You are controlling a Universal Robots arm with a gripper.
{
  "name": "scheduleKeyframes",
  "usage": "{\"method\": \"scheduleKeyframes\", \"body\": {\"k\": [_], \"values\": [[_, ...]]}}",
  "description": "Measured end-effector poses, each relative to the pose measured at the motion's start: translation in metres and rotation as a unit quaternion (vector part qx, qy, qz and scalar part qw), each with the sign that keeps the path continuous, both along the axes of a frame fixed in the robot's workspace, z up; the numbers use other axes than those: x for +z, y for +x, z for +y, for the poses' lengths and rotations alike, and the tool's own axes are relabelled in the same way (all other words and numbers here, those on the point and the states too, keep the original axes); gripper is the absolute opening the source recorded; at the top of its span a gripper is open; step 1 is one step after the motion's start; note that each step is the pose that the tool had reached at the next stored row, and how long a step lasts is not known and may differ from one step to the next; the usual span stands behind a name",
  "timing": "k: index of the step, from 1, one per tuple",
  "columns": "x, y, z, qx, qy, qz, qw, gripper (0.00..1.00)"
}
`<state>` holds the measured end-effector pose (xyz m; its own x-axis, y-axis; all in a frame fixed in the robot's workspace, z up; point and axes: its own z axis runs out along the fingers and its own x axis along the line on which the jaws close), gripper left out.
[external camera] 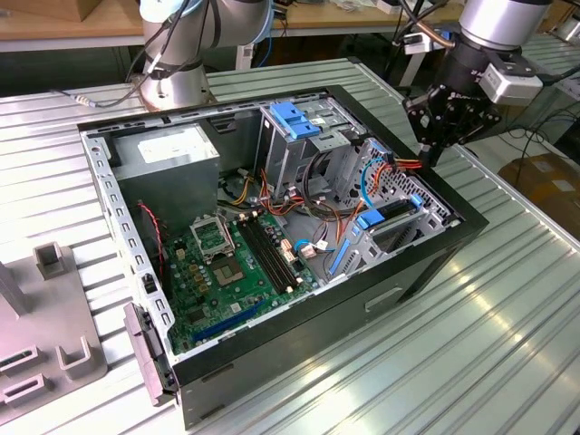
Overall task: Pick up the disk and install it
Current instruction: 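Insert the first disk wire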
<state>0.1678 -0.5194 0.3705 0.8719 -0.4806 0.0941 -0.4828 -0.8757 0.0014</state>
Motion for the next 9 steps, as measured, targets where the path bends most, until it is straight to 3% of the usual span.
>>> {"method": "scheduleKeyframes", "body": {"k": [2,9], "values": [[0.0002,0.0,0.0,-0.003,0.0001,0.0,1.0,0.16],[0.0003,0.0,0.0,-0.048,-0.0001,0.0,0.99887,0.16]]}}
